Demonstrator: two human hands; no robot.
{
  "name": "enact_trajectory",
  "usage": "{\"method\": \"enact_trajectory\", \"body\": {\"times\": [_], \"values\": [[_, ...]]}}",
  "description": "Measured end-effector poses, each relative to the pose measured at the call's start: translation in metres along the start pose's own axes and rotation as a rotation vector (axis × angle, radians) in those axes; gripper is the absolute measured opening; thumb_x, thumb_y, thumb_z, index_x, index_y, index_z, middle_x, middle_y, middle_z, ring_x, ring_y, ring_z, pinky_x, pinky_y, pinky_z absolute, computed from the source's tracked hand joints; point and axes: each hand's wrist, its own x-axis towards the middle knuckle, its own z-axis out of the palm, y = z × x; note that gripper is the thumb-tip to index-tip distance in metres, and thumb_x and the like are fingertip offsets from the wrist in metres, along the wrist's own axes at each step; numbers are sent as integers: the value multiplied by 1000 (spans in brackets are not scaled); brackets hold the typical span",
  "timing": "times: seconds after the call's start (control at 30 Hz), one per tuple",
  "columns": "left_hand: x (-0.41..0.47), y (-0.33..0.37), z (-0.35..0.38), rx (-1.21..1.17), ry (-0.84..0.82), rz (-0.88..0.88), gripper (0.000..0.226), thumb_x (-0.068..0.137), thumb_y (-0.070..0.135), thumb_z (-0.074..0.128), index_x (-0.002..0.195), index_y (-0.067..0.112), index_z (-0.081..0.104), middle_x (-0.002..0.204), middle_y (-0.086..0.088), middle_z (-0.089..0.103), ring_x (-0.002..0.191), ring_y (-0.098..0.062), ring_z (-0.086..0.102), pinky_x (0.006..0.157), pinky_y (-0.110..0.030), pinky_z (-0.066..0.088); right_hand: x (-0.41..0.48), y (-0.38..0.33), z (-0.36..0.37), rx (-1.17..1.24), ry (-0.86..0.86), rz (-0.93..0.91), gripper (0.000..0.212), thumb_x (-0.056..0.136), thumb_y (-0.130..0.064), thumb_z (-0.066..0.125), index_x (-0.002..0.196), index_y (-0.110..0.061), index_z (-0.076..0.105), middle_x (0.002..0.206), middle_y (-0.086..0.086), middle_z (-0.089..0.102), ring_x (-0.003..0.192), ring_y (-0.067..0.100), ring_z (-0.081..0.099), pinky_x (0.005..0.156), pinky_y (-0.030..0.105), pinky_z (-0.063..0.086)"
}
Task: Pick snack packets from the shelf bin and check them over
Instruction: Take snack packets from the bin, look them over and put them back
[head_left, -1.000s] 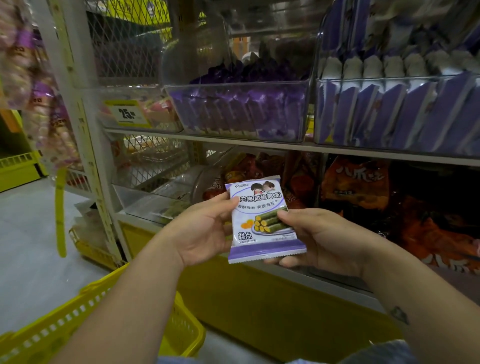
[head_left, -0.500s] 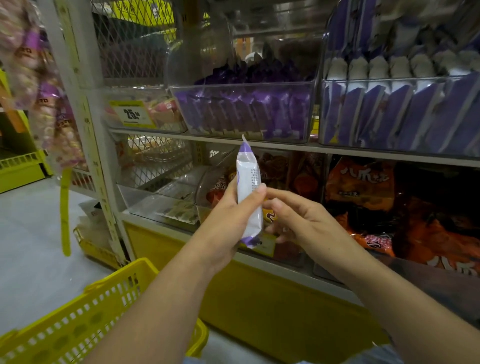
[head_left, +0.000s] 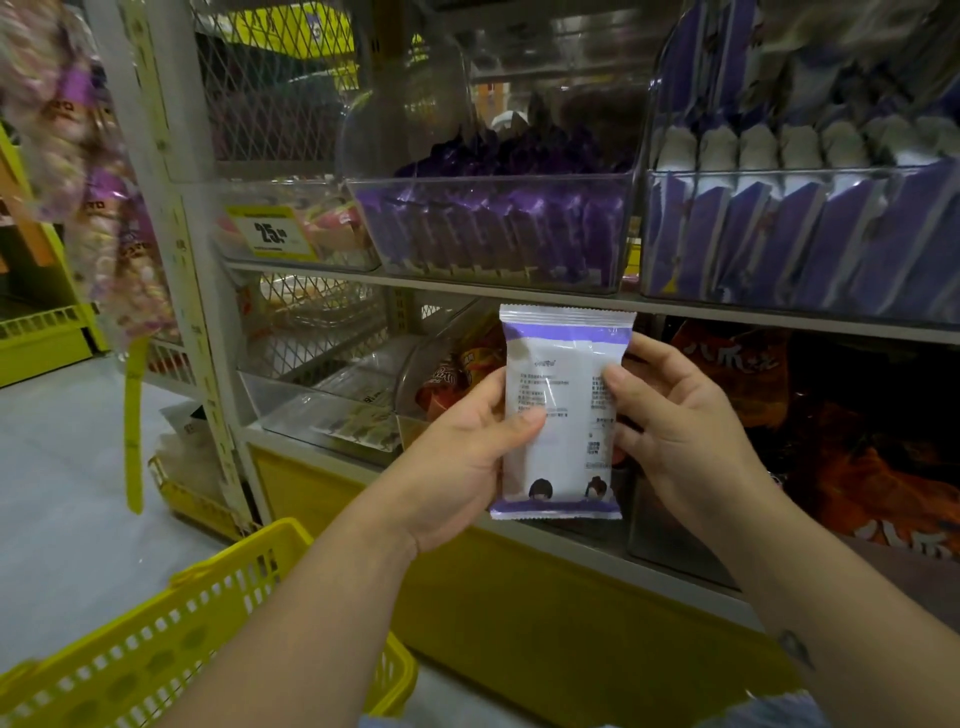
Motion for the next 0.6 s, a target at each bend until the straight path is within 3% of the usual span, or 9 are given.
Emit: {"method": "enact_trajectory", "body": {"times": [0.1, 0.23, 0.33, 0.43, 0.5, 0.6], "values": [[5, -4, -2, 142, 165, 89, 43, 98, 18, 51, 138, 32, 46, 121, 0, 68, 113, -19, 64, 93, -45, 54, -3, 0, 0, -151, -8, -79, 36, 71, -30, 67, 106, -31, 62, 103, -7, 72, 97, 13, 70, 66, 28, 58], [8, -7, -2, 116, 244, 181, 29, 100, 24, 49, 128, 30, 54, 120, -4, 66, 113, -23, 63, 87, -45, 56, -7, 1, 7, -260, -61, -150, 32, 73, -31, 66, 105, -33, 61, 101, -10, 72, 96, 10, 69, 71, 31, 61], [9, -9, -1, -7, 255, 156, 27, 100, 25, 46, 124, 29, 58, 116, -6, 68, 110, -22, 65, 83, -43, 57, -10, -3, 12, -288, -91, -195, 34, 73, -31, 67, 107, -34, 62, 100, -10, 71, 95, 10, 69, 72, 29, 60], [9, -8, -3, -214, 217, 134, 31, 101, 25, 43, 127, 26, 58, 111, -6, 71, 99, -20, 70, 79, -43, 57, -11, -7, 13, -277, -171, -175, 51, 69, -32, 72, 117, -41, 59, 111, -10, 70, 104, 10, 66, 77, 30, 59], [9, -5, -7, -354, 213, 125, 35, 98, 27, 43, 131, 24, 56, 114, -11, 70, 103, -25, 69, 80, -49, 57, -11, -8, 12, -189, -251, -106, 63, 64, -28, 75, 122, -41, 53, 118, -12, 68, 110, 9, 65, 78, 28, 58], [9, -1, -16, -486, 217, 113, 50, 89, 29, 49, 137, 19, 52, 127, -18, 63, 110, -31, 65, 78, -51, 57, -13, -9, 12, -98, -338, -42, 65, 64, -17, 75, 123, -32, 54, 121, -11, 67, 114, 9, 63, 81, 26, 56]]}}
